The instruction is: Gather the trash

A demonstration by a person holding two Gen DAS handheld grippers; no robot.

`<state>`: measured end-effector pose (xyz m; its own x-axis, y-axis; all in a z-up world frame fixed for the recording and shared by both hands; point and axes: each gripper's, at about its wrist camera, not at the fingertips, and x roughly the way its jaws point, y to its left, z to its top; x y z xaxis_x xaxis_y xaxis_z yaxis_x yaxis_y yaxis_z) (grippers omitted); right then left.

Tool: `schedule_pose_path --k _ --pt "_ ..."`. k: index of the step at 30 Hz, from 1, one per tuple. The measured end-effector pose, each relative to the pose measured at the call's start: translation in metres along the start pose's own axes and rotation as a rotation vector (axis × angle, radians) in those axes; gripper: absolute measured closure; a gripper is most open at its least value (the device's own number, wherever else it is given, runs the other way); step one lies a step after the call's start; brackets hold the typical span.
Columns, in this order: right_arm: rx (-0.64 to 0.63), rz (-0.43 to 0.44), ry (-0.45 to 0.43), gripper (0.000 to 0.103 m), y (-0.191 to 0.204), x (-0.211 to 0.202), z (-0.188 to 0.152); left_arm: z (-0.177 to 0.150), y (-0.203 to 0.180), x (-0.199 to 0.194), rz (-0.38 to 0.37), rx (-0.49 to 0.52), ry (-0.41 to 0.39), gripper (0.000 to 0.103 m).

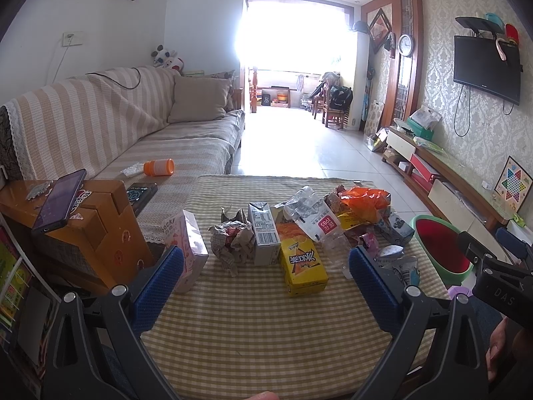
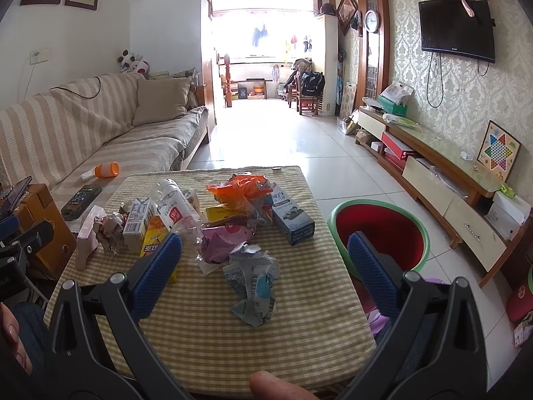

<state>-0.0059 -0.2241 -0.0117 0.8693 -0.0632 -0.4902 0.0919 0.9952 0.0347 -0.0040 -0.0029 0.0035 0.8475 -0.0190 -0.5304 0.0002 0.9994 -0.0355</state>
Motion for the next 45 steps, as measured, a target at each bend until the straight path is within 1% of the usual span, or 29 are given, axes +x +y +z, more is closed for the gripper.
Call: schedule_pose_path --k 13,17,21,24,27,29,31,37,41,43,45 --pt "0.002 0.007 0.021 0.004 -0.003 0.002 0.003 -0.005 0.0 0.005 0.002 -0.002 0.014 0.008" --pt "0.007 0.01 0.035 0.004 -0.005 0.005 0.001 -0.007 0.001 0.009 0.004 -0.006 0.031 0.008" --pt "0.013 0.023 0.083 0.004 -0.008 0.017 -0.005 -0.012 0.005 0.02 0.02 -0.014 0.069 0.008" --pt "0.013 0.037 0.121 0.004 -0.01 0.027 -0.01 -0.014 0.01 0.03 0.009 -0.023 0.114 0.008" --pt "0.02 0.073 0.165 0.004 -0.011 0.041 -0.014 -0.015 0.015 0.041 -0.014 -0.032 0.155 0.008" --pt "0.019 0.092 0.209 0.004 -0.01 0.053 -0.017 -0.015 0.019 0.05 -0.031 -0.046 0.181 0.008" --pt "0.018 0.107 0.254 0.004 -0.008 0.066 -0.021 -0.015 0.026 0.06 -0.03 -0.071 0.211 0.008" --pt "0.05 0.126 0.322 0.004 -0.01 0.096 -0.031 -0.01 0.037 0.087 0.022 -0.066 0.267 0.008" --pt "0.048 0.12 0.354 0.004 -0.013 0.108 -0.038 -0.011 0.051 0.104 0.04 -0.109 0.308 0.008" --pt "0.04 0.122 0.368 0.005 -0.012 0.112 -0.041 -0.012 0.055 0.112 0.049 -0.107 0.315 0.008" --pt "0.018 0.118 0.38 0.011 -0.01 0.115 -0.044 -0.011 0.059 0.117 0.056 -0.11 0.314 0.008"
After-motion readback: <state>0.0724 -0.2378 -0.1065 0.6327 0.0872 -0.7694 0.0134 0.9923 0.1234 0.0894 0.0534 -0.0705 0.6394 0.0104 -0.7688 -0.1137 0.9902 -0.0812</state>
